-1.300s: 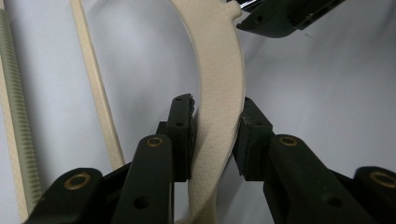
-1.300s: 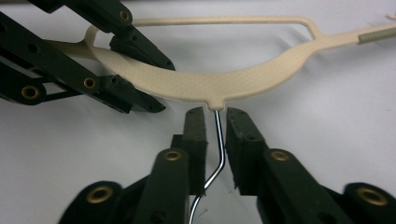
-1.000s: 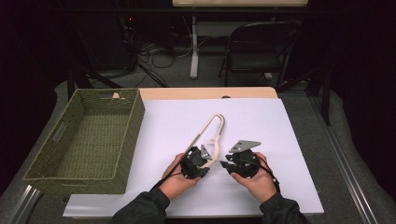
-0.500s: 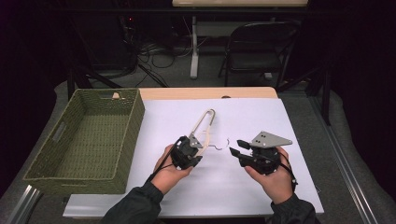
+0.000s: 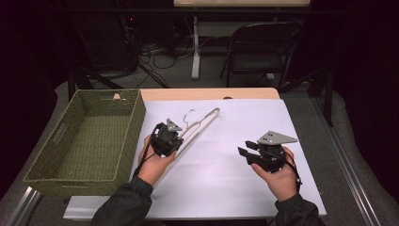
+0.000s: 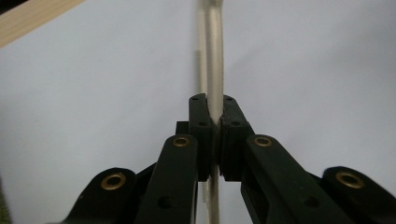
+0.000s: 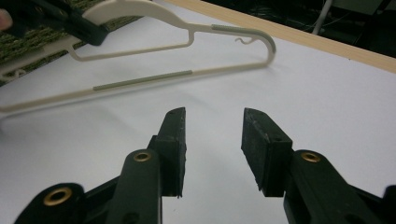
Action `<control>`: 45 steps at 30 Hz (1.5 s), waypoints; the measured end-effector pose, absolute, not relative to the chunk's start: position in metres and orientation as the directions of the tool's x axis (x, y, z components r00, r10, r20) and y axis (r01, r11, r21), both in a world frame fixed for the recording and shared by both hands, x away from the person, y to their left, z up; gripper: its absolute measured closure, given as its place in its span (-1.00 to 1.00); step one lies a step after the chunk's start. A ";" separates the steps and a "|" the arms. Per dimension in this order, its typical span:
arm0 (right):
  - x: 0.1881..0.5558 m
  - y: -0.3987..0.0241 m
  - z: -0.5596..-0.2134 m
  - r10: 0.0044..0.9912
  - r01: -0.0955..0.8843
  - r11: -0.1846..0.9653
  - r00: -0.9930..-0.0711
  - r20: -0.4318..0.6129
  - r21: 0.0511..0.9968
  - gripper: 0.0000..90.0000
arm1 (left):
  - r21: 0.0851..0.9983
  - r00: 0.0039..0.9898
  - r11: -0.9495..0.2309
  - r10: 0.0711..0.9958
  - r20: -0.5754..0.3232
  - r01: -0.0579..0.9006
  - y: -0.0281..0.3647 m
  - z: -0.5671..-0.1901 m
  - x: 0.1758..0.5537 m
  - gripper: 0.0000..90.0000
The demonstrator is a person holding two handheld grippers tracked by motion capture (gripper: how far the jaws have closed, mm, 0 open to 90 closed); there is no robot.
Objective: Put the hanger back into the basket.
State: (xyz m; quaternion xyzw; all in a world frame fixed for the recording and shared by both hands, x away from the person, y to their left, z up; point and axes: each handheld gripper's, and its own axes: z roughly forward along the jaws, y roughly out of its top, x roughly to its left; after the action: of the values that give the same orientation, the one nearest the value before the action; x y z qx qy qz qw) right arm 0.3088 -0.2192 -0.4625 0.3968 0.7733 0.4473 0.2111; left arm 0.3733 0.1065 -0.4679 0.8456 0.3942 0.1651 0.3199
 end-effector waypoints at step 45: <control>0.322 -0.238 -0.489 0.841 0.493 0.256 -0.538 0.060 0.831 0.37 | 0.781 0.683 -0.416 0.730 -0.018 0.466 0.168 -0.342 0.340 0.92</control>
State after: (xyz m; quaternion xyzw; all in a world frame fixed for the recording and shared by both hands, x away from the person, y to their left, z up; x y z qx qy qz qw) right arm 0.3220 -0.2380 -0.4890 0.4353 0.7660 0.4270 0.2034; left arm 0.3400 0.1680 -0.3418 0.8251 0.3624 0.1652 0.4007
